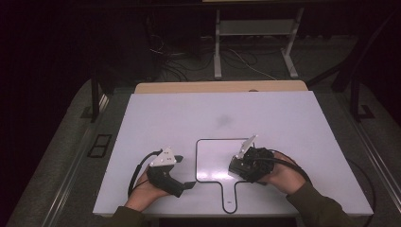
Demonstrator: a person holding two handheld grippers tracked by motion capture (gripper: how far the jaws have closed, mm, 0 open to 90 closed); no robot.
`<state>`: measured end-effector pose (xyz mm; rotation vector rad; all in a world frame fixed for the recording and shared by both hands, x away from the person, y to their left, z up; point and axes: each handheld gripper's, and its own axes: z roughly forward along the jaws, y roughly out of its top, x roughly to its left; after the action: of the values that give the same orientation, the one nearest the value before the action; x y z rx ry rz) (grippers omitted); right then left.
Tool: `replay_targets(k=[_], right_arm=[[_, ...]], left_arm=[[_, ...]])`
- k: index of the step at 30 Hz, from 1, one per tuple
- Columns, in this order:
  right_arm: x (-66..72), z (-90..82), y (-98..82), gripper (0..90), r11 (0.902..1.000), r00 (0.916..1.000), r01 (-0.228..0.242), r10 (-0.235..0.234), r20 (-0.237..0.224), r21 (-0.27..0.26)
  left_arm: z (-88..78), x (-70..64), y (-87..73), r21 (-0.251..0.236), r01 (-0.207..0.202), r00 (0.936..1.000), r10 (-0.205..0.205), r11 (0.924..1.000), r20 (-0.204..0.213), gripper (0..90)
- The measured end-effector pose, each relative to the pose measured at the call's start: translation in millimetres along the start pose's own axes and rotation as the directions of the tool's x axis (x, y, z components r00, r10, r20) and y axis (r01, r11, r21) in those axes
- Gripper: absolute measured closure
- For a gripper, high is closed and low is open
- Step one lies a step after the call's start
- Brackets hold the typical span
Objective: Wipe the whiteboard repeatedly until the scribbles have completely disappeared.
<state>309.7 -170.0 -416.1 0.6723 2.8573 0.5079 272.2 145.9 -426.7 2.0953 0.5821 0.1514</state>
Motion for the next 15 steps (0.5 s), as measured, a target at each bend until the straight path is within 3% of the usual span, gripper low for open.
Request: replay_targets(k=[3, 5, 9, 15], right_arm=[[-12.4, 0.0, -2.2, 38.8, 0.9995, 0.9986, -0.028, 0.028, 0.044, 0.013], [-20.5, 0.8, -3.3, 38.9, 0.999, 0.9979, -0.044, 0.044, 0.047, 0.009], [-28.8, 1.9, -1.4, 38.8, 0.998, 0.994, -0.06, 0.058, 0.092, 0.019], [-20.9, 0.4, -2.2, 38.9, 0.9987, 0.9971, -0.042, 0.04, 0.064, 0.028]], left_arm=[[0.4, 0.5, -0.2, 0.001, 0.002, 1.0, -0.002, 1.0, 0.0, 0.0], [0.6, 0.4, -0.1, 0.001, -0.002, 1.0, 0.002, 1.0, 0.001, 0.0], [0.8, 0.3, -0.1, 0.002, -0.002, 1.0, 0.002, 1.0, 0.0, 0.0], [1.2, 0.5, -0.2, 0.003, -0.001, 1.0, 0.001, 1.0, 0.001, 0.0]])
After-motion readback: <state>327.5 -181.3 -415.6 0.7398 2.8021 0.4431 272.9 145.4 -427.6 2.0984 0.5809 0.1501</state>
